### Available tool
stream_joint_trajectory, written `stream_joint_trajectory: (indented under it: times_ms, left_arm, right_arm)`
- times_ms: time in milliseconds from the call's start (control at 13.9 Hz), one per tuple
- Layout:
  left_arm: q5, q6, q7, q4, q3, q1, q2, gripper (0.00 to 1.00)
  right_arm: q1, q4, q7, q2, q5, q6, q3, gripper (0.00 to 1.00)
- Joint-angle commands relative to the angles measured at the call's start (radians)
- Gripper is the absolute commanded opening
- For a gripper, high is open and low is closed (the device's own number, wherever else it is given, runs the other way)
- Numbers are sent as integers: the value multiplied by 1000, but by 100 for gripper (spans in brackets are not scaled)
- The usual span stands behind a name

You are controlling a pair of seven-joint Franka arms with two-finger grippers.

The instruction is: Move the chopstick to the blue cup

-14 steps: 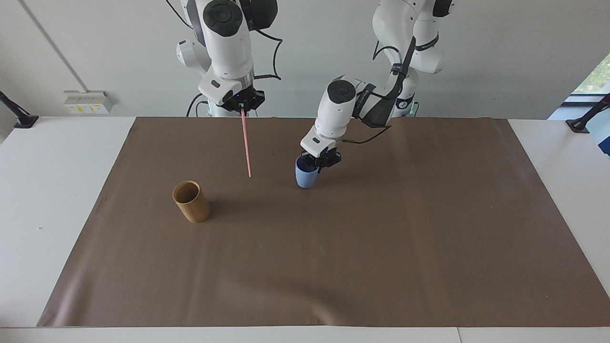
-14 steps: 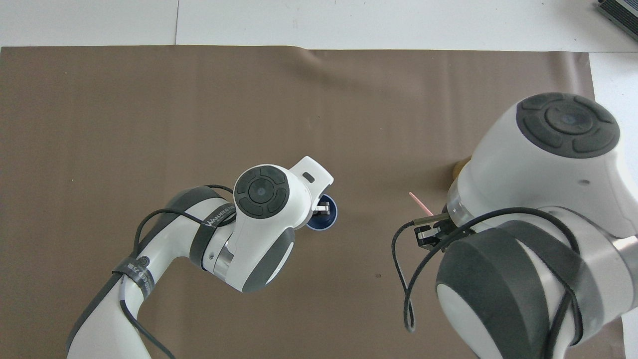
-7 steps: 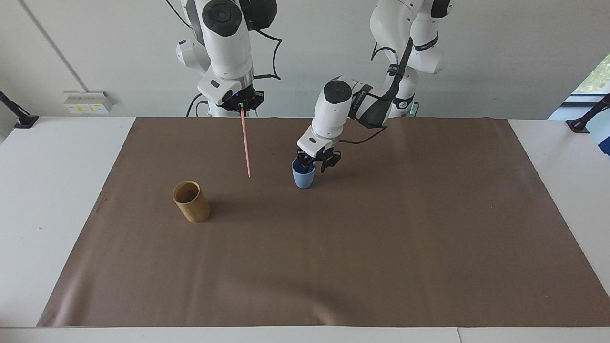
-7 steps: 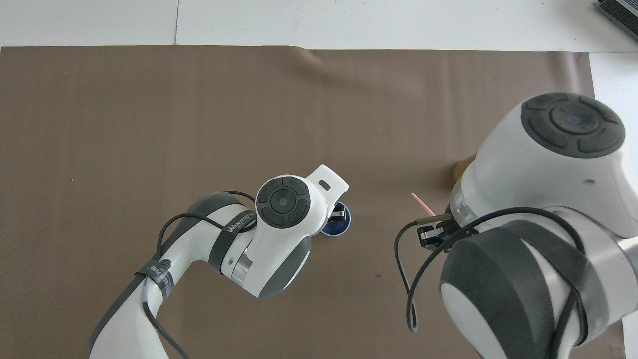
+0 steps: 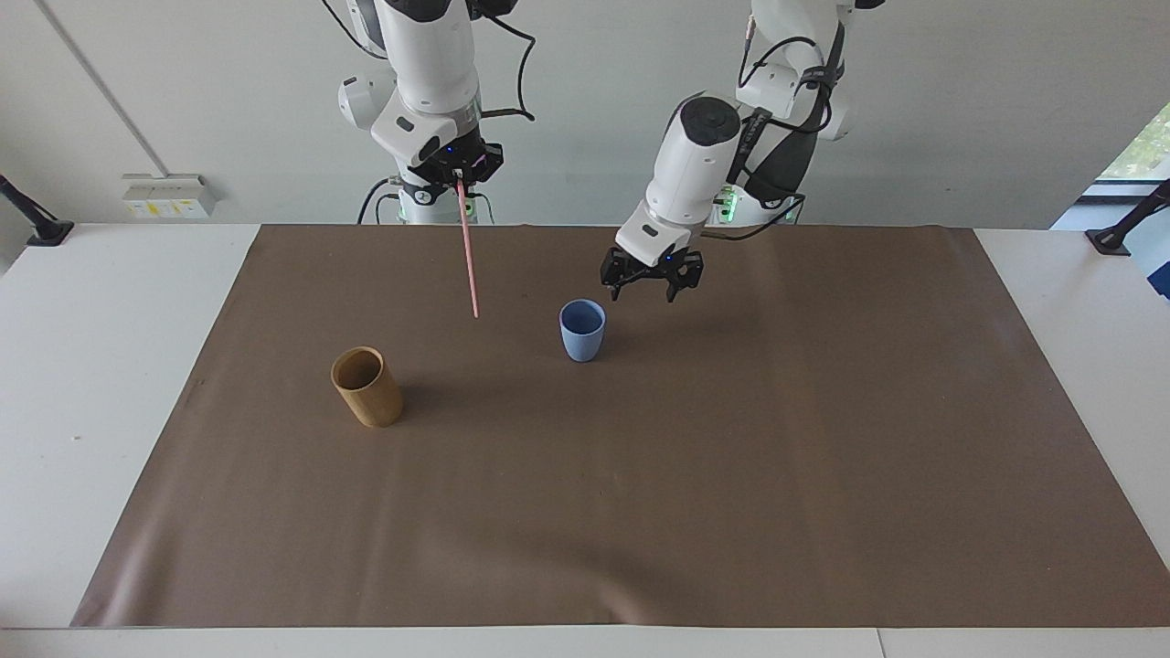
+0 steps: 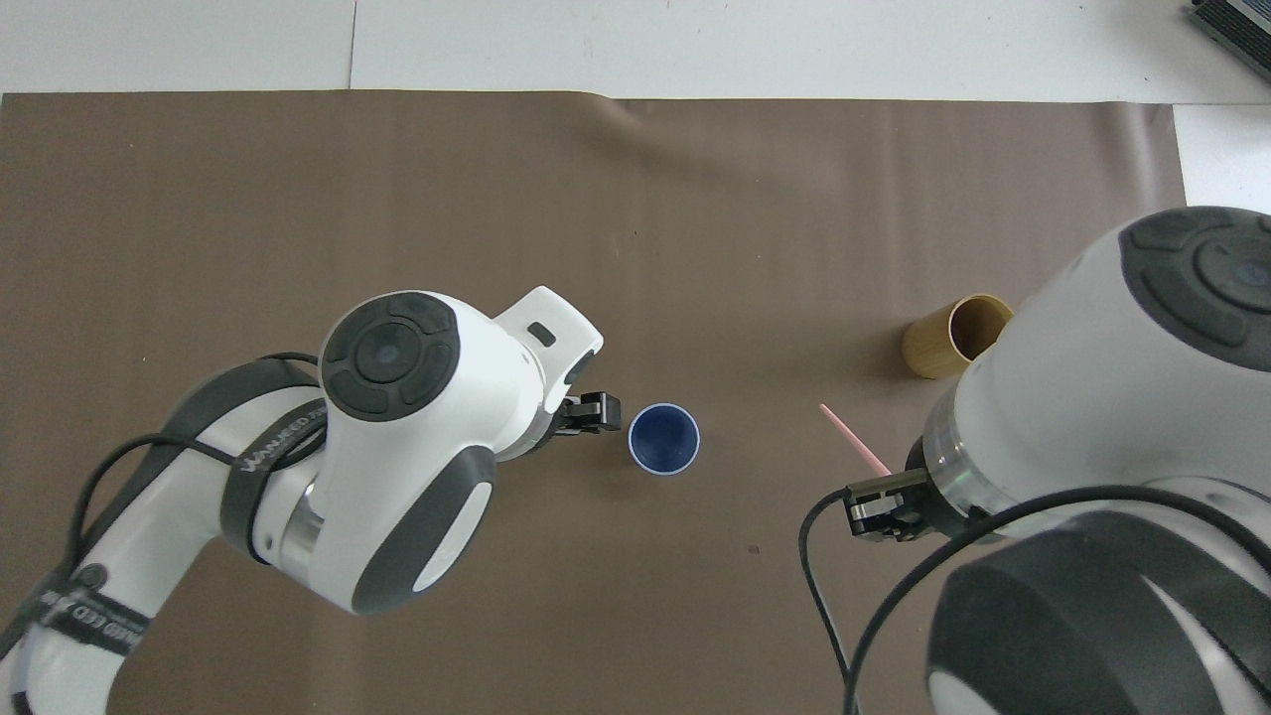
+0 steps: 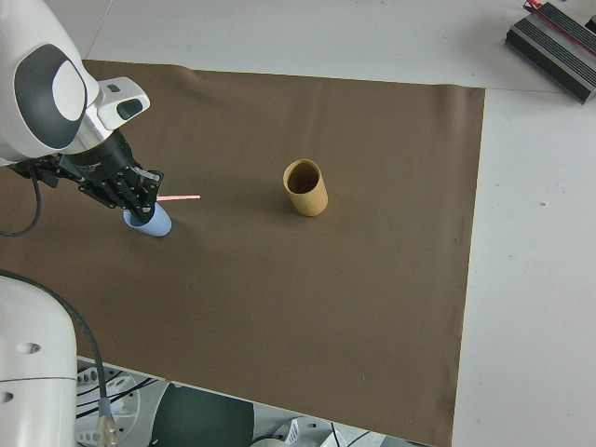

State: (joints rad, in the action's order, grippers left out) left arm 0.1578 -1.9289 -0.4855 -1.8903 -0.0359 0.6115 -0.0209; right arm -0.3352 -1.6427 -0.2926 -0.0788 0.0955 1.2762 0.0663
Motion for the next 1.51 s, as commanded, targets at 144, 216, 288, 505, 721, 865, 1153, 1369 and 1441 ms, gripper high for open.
stream_joint_trajectory:
  times_ms: [144,216,288,505,721,865,1153,1369,1441]
  left_arm:
    - [-53,168,313,-32,5,-231,163,100]
    - [-81,168,367,5,5,-271,162,100]
    - [-87,183,411,61,5,-314,151,100]
    - [-90,325,537,258,2,-461,121,100]
    - [-107,430,620,376,2,-521,72,100]
    - [-124,499,621,475,2,-546,26,100]
    - [-129,563,630,471,2,-543,42,100]
    - [-170,574,631,468,5,-538,44,100]
    - [-169,576,631,464,5,-542,48,100]
  right_arm:
    - [-16,3,-161,-15,116,29,66,0]
    - [-18,0,-187,-9,139,43,90,0]
    - [-18,-5,-225,8,142,66,116,0]
    - [-18,-6,-257,43,144,110,159,0]
    - [-73,-8,-296,92,144,172,159,0]
    - [-87,-8,-321,125,142,202,159,0]
    - [-70,-61,-309,128,142,242,158,0]
    - [-67,-97,-307,120,142,264,158,0]
    - [-65,-100,-307,122,142,265,158,0]
